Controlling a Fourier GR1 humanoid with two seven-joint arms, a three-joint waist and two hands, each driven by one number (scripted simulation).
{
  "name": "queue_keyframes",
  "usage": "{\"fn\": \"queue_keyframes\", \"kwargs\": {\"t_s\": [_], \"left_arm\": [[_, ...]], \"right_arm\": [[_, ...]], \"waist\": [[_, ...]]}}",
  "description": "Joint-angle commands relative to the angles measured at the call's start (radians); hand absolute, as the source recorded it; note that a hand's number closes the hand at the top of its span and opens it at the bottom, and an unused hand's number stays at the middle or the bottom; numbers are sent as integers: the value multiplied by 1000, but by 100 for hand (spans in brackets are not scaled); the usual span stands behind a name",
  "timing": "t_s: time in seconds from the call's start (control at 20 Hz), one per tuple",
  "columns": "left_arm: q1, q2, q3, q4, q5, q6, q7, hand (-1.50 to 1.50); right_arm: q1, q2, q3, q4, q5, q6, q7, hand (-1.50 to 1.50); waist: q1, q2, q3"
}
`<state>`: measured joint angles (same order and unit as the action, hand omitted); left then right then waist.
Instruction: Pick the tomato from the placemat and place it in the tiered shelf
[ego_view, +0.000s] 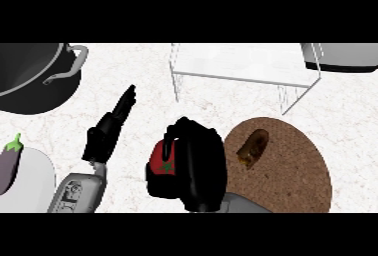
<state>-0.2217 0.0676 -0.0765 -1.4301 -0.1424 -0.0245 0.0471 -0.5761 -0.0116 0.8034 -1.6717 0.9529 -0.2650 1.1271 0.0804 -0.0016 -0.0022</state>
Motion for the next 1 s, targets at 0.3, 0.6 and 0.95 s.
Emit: {"fn": "queue_keyframes", "kwargs": {"t_s": [0.3, 0.6, 0.95], "left_arm": [[19, -5, 3, 10, -6, 13, -12, 0], [29, -9, 4, 10, -12, 23, -25, 0], [-5, 20, 30, 22, -4, 6, -14, 0]], "right_arm": [[-358, 11, -107, 80, 118, 2, 356, 150], [-501, 11, -205, 167, 207, 22, 360, 150], [-673, 11, -314, 255, 208, 138, 360, 150]], "waist": [[-22, -13, -3], [-30, -13, -2], [-40, -12, -2]]}}
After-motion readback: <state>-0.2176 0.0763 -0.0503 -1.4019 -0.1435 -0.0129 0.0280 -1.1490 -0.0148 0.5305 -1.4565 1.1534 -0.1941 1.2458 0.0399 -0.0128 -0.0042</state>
